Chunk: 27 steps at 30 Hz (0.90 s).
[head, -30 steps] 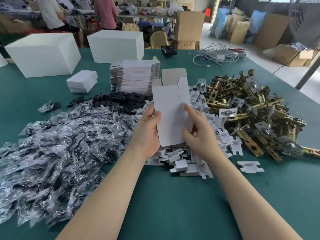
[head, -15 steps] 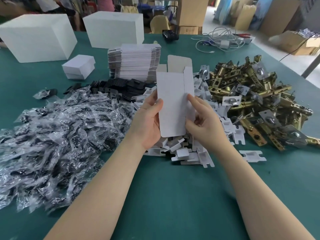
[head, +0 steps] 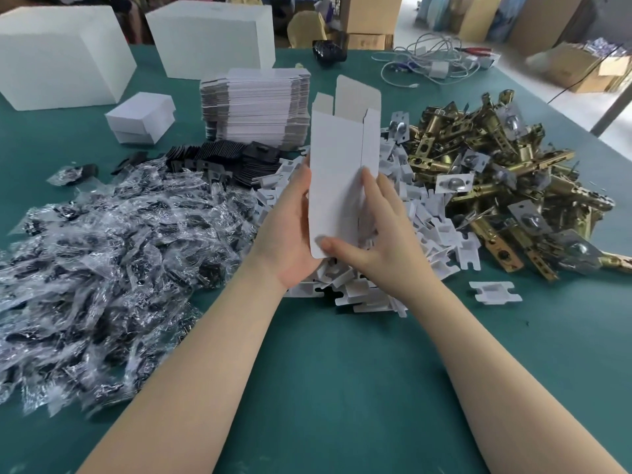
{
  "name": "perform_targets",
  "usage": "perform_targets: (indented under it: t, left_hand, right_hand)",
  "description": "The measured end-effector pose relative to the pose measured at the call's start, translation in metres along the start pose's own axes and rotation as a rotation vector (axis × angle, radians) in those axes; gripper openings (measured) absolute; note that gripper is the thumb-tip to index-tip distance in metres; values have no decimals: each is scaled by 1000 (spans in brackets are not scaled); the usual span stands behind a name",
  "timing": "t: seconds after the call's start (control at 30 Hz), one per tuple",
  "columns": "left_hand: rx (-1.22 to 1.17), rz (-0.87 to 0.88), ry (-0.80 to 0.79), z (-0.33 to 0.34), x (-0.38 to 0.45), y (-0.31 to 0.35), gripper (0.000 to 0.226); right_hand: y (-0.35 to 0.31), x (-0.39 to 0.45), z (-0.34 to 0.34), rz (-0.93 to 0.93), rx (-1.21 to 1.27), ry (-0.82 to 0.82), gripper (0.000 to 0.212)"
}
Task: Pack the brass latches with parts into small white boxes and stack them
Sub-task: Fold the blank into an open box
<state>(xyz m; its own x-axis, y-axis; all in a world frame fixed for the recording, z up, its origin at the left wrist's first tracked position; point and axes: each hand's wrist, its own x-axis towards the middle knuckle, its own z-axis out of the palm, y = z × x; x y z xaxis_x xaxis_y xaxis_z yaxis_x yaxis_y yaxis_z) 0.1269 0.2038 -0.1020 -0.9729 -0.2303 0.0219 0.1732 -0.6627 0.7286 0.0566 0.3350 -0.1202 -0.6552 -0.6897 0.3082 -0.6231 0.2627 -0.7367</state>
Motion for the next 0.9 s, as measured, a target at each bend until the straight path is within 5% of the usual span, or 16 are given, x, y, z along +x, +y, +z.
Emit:
perform_targets:
  t: [0.2, 0.4, 0.57, 0.73, 0.9]
  left_hand:
    - [76, -34, 34, 0, -5, 3, 64]
    - [71, -8, -60, 8, -9, 4, 123]
    - [-16, 73, -69, 5, -9, 10, 115]
    - [-72, 45, 37, 5, -8, 9, 107]
    - [-34, 73, 164, 6, -6, 5, 75]
  right_hand:
    - [-5, -4, 0, -14, 78, -62, 118]
    - [-19, -8, 4, -47, 100, -39, 96]
    - [-22, -8, -1, -109, 311, 74, 40]
    - [-25, -10, -3, -360, 166, 137, 59]
    - [-24, -7, -1, -414, 154, 343, 22]
